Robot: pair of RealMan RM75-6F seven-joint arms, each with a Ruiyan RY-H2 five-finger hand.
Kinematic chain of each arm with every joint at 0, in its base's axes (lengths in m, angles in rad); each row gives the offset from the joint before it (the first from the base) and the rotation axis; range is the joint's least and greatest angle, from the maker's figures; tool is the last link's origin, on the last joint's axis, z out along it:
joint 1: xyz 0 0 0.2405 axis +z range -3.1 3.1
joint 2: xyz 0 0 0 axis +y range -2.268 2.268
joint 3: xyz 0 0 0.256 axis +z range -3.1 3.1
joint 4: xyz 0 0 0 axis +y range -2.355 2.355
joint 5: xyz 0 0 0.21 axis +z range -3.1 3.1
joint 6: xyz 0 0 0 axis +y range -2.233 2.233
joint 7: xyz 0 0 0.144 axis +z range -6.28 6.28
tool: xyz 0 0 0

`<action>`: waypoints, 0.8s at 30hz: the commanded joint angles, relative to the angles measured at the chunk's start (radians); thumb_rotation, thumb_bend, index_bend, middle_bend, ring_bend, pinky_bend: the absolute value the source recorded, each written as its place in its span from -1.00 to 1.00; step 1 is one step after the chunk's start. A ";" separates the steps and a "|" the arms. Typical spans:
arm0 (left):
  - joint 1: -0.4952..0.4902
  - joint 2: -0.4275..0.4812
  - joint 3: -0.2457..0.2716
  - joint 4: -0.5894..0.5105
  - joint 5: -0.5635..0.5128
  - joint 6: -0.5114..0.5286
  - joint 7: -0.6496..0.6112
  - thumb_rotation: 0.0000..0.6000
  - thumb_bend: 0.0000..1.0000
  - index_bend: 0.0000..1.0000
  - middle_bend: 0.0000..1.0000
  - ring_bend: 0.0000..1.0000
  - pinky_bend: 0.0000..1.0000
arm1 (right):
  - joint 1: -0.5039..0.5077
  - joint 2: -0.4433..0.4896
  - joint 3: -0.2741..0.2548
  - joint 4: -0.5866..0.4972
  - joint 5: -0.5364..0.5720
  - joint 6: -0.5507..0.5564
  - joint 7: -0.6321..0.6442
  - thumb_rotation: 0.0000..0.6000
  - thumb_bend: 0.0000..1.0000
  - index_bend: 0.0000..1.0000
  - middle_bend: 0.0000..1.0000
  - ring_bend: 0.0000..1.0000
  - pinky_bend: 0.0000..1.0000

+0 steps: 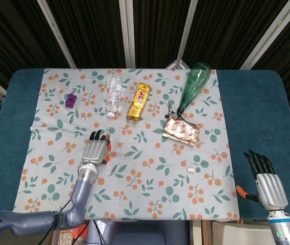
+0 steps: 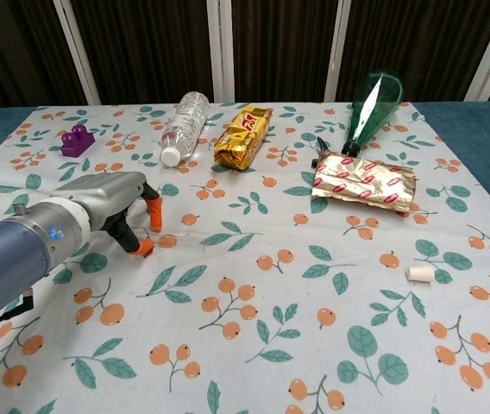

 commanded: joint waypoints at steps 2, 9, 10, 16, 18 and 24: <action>0.000 0.004 -0.002 -0.006 0.006 0.007 -0.008 1.00 0.08 0.03 -0.50 -1.00 -1.00 | -0.001 0.001 -0.001 -0.002 0.000 -0.001 -0.001 1.00 -0.50 -1.00 -1.00 -1.00 -1.00; -0.002 0.036 -0.025 -0.045 0.031 0.021 -0.036 1.00 0.11 0.07 -0.47 -1.00 -1.00 | -0.002 0.001 0.000 -0.006 0.002 -0.001 -0.004 1.00 -0.50 -1.00 -1.00 -1.00 -1.00; -0.002 0.044 -0.029 -0.055 0.038 0.023 -0.044 1.00 0.11 0.07 -0.46 -1.00 -1.00 | -0.002 0.001 0.000 -0.006 0.002 -0.001 -0.004 1.00 -0.50 -1.00 -1.00 -1.00 -1.00; 0.010 0.082 -0.040 -0.094 0.090 0.027 -0.114 1.00 0.16 0.11 -0.38 -0.99 -1.00 | -0.003 0.001 0.001 -0.009 0.006 -0.002 -0.005 1.00 -0.50 -1.00 -1.00 -1.00 -1.00; 0.015 0.094 -0.041 -0.101 0.108 0.024 -0.144 1.00 0.16 0.13 -0.33 -0.98 -1.00 | -0.003 0.000 0.002 -0.010 0.011 -0.005 -0.008 1.00 -0.50 -1.00 -1.00 -1.00 -1.00; 0.022 0.124 -0.042 -0.118 0.148 0.007 -0.209 1.00 0.18 0.14 -0.20 -0.96 -1.00 | -0.001 -0.004 0.009 -0.026 0.031 -0.013 -0.024 1.00 -0.50 -1.00 -1.00 -1.00 -1.00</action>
